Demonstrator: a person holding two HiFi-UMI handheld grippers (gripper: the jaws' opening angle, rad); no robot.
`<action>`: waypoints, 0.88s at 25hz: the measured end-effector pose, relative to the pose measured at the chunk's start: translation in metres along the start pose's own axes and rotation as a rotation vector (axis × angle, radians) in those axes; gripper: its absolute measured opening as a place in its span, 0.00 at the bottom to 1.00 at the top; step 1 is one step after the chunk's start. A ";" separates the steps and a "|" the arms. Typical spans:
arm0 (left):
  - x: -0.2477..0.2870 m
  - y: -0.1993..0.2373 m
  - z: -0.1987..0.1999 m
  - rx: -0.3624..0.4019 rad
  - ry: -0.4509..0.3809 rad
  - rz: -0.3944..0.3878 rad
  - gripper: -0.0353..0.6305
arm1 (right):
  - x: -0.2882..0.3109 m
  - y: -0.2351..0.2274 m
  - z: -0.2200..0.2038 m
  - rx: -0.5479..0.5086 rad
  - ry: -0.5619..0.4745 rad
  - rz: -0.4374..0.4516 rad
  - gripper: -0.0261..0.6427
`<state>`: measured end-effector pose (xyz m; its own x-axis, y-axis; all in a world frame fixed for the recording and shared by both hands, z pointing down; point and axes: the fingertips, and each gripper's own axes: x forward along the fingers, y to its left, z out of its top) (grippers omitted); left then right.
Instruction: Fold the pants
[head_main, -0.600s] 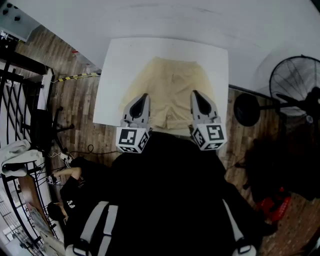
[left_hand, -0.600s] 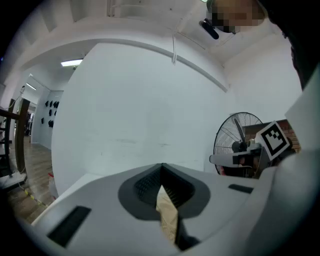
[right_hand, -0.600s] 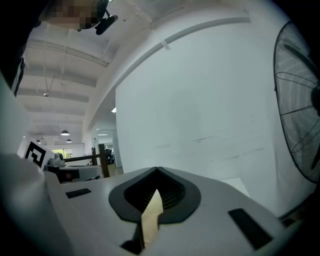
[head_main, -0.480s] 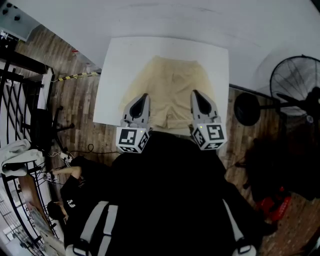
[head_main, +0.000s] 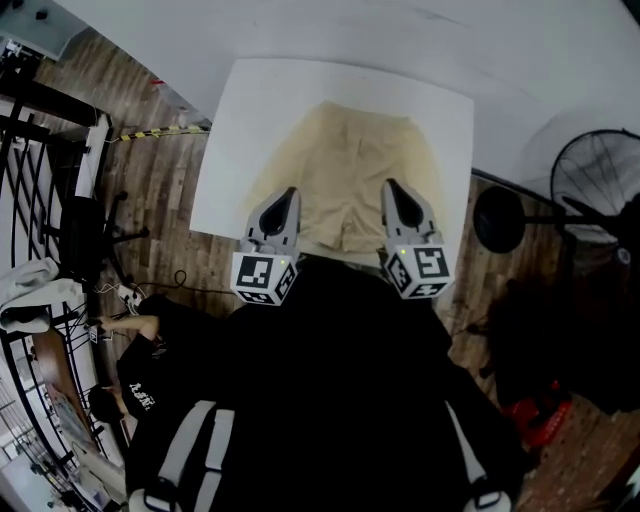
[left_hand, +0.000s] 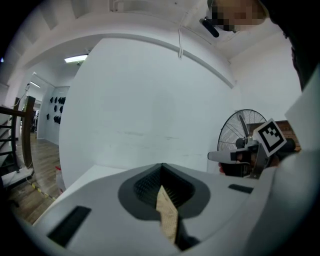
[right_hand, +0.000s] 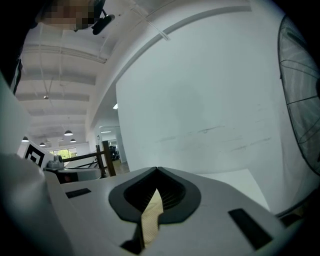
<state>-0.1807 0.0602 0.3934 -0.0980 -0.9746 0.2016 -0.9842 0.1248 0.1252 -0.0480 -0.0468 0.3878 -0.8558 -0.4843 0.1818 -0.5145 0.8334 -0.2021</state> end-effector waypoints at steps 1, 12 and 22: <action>-0.002 0.003 -0.002 -0.002 0.007 0.006 0.06 | 0.003 0.004 -0.002 -0.007 0.007 0.008 0.05; -0.027 0.052 -0.030 -0.037 0.100 0.089 0.06 | 0.049 0.049 -0.031 0.005 0.129 0.112 0.05; -0.039 0.118 -0.062 -0.136 0.214 0.235 0.06 | 0.110 0.076 -0.051 -0.057 0.289 0.191 0.05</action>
<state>-0.2843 0.1245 0.4608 -0.2721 -0.8570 0.4377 -0.9085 0.3787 0.1765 -0.1784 -0.0234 0.4419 -0.8817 -0.2293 0.4124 -0.3354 0.9193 -0.2059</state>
